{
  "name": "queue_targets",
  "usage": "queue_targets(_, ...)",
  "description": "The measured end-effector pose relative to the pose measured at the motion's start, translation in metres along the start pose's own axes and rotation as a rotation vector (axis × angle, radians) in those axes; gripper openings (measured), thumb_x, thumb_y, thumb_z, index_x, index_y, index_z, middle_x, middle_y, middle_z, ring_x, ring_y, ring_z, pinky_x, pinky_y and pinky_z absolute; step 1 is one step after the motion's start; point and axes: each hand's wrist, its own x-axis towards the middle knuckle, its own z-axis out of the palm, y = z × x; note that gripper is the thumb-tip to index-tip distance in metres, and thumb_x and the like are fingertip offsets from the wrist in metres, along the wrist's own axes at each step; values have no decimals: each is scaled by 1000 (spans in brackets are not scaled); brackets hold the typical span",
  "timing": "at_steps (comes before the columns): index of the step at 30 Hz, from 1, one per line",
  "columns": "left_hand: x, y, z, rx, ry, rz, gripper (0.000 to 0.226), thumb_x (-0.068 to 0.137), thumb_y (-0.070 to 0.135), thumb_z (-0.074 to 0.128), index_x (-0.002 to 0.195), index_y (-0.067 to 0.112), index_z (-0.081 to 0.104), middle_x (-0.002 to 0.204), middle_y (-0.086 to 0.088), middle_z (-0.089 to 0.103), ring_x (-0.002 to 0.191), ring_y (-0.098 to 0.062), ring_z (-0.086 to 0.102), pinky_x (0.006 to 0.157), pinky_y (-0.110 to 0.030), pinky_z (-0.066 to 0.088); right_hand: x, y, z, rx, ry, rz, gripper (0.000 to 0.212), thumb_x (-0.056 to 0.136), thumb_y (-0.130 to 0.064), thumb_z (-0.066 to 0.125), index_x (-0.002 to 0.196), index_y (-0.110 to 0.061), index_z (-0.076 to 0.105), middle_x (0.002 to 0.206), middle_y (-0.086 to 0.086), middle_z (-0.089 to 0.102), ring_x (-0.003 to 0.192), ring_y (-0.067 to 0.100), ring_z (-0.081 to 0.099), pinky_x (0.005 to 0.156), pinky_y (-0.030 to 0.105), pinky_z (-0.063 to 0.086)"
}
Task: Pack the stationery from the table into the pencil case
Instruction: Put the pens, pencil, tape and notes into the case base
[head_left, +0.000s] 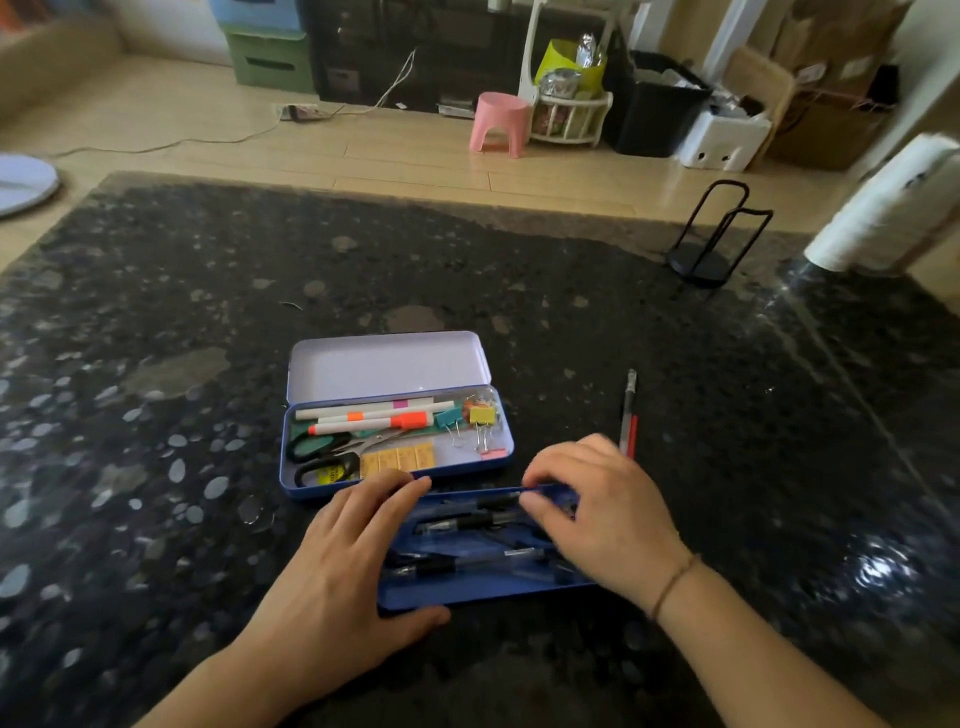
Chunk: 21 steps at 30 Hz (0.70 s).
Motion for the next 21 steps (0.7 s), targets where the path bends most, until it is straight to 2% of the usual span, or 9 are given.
queue_targets(3,0,0,-1,19,-26,-32,99,68,80,54,148,40,12,148,20,24,135,-4,23,111,-31,26,8,30,-7,-61,142,367,13,84,-41,62,94,-33,63,88,-15,59,87,9,55,70,27,49)
queue_targets(5,0,1,-1,11,-31,-47,101,67,81,53,148,40,10,146,22,26,134,-3,23,111,-29,24,12,47,-9,-172,60,602,21,86,-41,62,104,-32,59,95,-11,54,89,12,55,68,29,50)
queue_targets(7,1,1,-2,-3,-39,-54,102,67,81,54,149,39,10,142,24,29,132,0,23,111,-26,23,15,54,-10,-154,28,692,21,88,-36,62,107,-30,57,99,-7,52,88,13,55,65,28,48)
queue_targets(10,1,1,-3,-11,-31,-39,101,67,80,56,148,39,13,140,25,31,131,2,23,111,-26,22,17,56,-14,-136,49,714,15,89,-25,62,102,-29,56,97,-6,53,80,12,55,60,26,45)
queue_targets(13,2,1,-3,-8,-28,-31,101,67,80,57,148,40,12,141,27,29,131,5,18,111,-26,19,15,58,-20,-130,74,756,16,86,-16,63,93,-27,54,86,-5,58,71,12,57,56,28,48)
queue_targets(16,3,2,-4,-16,-37,-30,103,65,81,56,148,41,8,142,27,26,131,6,16,112,-26,18,11,58,-27,-128,144,759,14,90,-15,60,98,-27,61,84,-5,64,71,13,60,57,29,51)
queue_targets(19,2,4,-6,-29,-36,-32,108,62,83,56,146,46,0,145,29,18,134,5,14,113,-25,17,5,46,-36,-94,199,625,17,89,-18,63,101,-30,64,89,-10,68,77,9,62,64,29,54)
queue_targets(21,1,5,-8,-68,-10,-61,109,61,83,57,145,46,-2,143,32,14,134,9,12,111,-18,14,-1,31,-37,36,127,450,22,87,-17,66,102,-33,66,93,-12,67,85,6,62,75,28,53)
